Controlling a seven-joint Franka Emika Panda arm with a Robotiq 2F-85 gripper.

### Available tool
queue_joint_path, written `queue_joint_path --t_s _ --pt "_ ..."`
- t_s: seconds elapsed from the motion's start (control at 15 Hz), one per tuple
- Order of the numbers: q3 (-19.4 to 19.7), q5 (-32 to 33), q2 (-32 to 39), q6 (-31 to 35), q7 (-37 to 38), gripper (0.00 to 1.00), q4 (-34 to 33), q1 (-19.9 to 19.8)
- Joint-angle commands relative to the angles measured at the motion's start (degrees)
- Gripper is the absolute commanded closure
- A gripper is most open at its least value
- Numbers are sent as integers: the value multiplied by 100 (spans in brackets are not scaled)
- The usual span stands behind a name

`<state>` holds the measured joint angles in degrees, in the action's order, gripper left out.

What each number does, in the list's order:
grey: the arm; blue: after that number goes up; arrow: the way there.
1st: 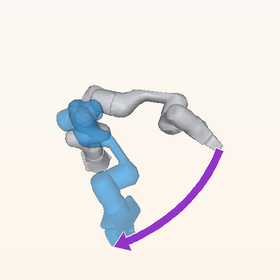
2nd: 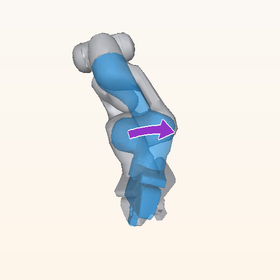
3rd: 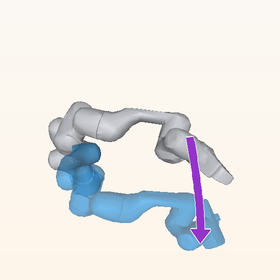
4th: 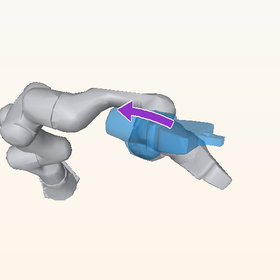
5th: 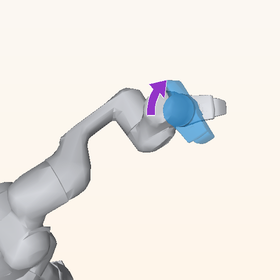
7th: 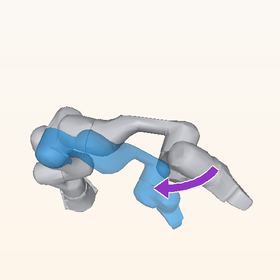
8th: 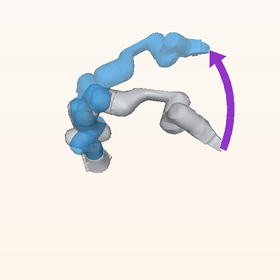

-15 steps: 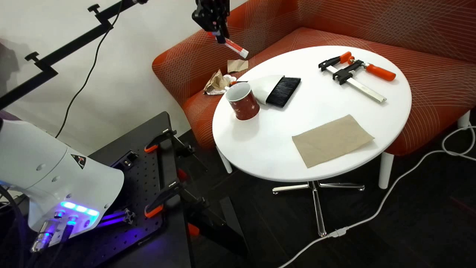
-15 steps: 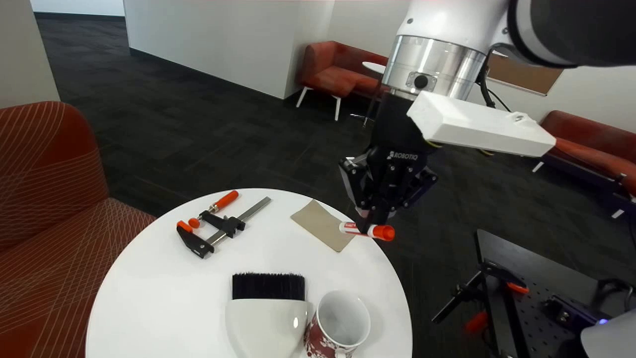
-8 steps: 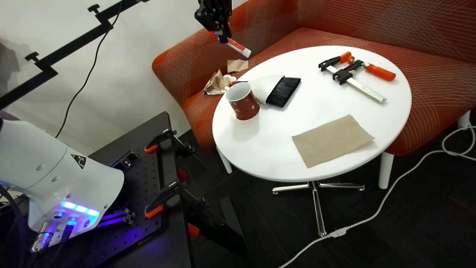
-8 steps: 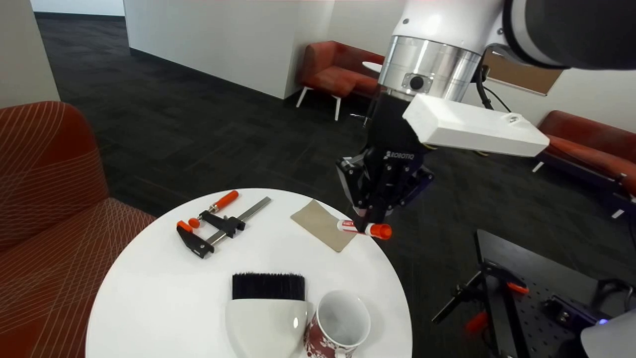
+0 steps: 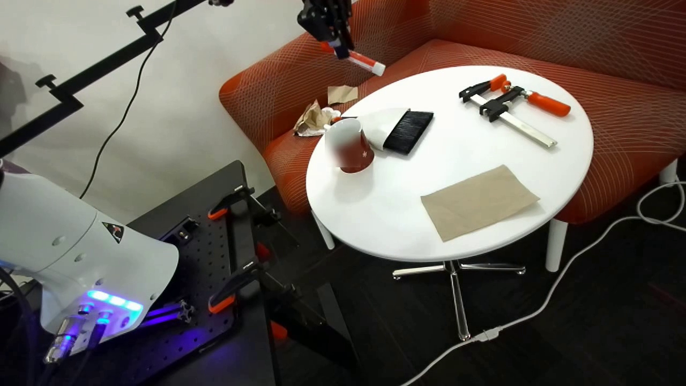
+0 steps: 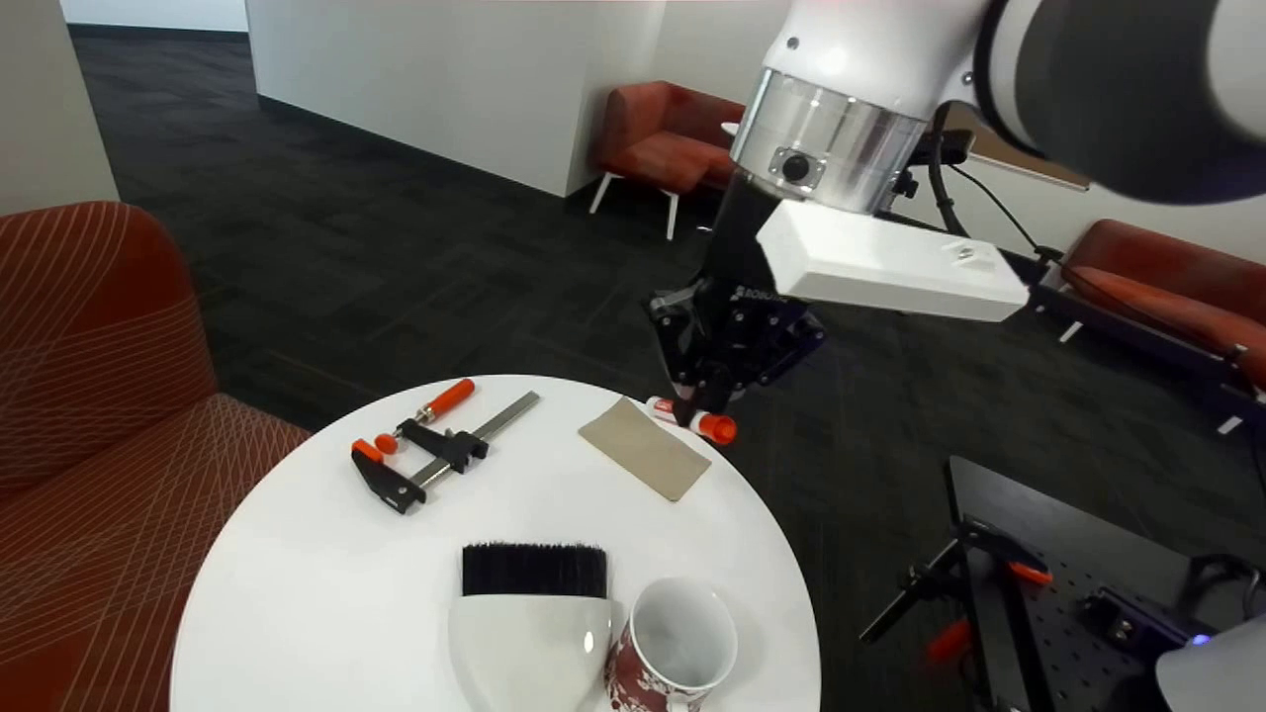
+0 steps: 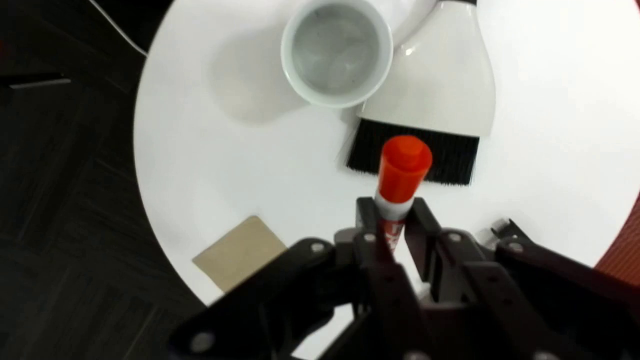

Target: Pick up the pen from the mug cup and put it on the table.

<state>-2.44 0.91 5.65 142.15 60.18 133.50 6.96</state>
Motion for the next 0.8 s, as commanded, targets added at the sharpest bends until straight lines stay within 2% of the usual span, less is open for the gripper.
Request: queue_joint_path --t_s 0.0,0.13,0.33,0.47,0.73 --pt "241 1053 552 597 1001 95 -424 41" --pt "479 1698 955 777 1611 95 -721 143" --pt "827 2288 1600 777 2266 95 -1248 351" --pt "1012 2430 2026 671 2564 95 -1596 512" --pt "1210 2301 2755 684 2751 95 -2098 761"
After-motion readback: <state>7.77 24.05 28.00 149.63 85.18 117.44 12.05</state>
